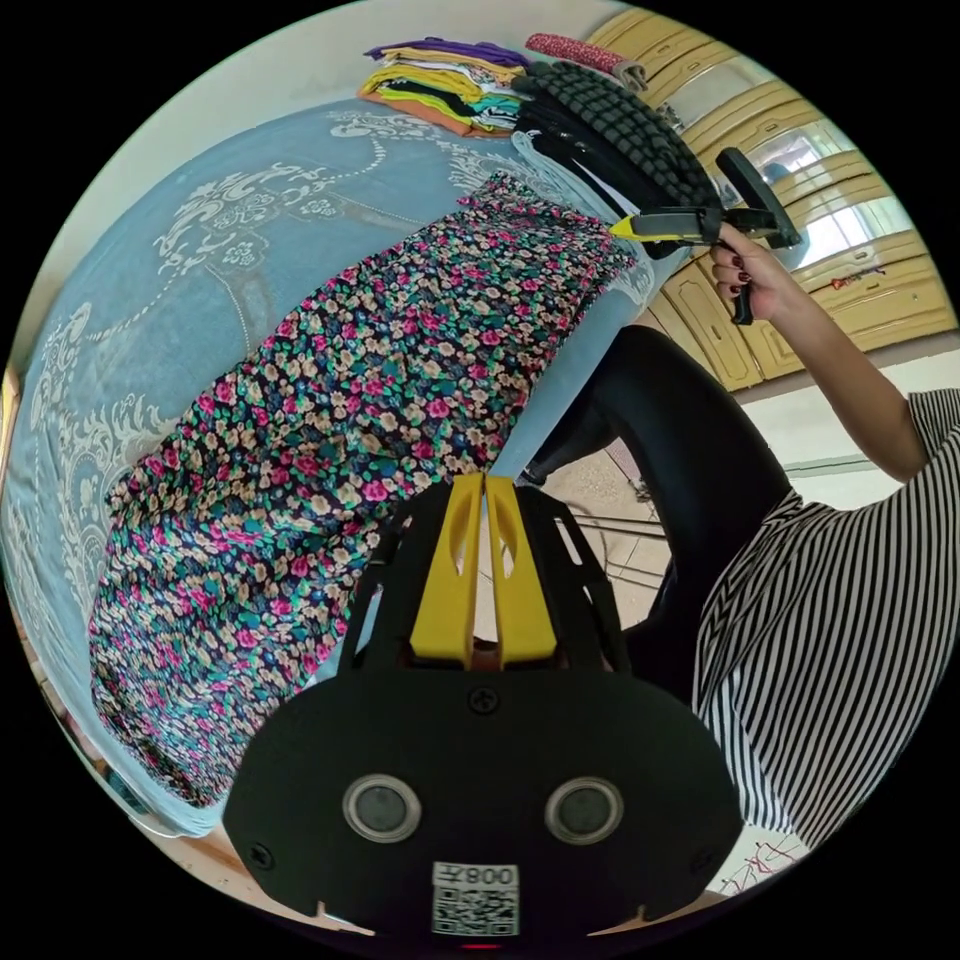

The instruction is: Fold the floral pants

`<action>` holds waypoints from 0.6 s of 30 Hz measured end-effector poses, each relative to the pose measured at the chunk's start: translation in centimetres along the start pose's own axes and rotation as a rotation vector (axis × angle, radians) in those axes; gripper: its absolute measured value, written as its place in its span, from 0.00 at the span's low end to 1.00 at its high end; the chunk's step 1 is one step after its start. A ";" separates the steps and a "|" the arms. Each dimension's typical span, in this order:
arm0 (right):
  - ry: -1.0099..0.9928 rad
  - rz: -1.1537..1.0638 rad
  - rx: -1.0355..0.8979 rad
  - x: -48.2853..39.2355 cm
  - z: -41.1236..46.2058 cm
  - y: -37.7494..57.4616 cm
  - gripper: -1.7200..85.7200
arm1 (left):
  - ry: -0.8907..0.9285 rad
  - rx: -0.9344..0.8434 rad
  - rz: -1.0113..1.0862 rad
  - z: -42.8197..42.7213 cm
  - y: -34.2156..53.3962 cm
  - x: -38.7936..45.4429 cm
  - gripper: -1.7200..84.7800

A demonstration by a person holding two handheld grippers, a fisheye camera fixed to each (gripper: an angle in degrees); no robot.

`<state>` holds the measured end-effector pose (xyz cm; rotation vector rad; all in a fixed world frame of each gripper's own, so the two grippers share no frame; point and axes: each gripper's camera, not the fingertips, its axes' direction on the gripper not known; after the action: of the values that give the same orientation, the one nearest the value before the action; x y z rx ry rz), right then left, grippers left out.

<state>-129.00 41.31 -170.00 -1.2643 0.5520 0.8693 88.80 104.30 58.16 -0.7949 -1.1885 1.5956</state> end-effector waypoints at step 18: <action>-0.038 0.052 -0.042 1.2 4.4 7.6 0.03 | 0.115 0.014 -0.147 -6.0 -7.2 0.8 0.04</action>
<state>-134.90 46.28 -174.29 -1.2733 0.5408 0.9509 96.07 107.47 63.11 -0.7621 -1.1253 1.4184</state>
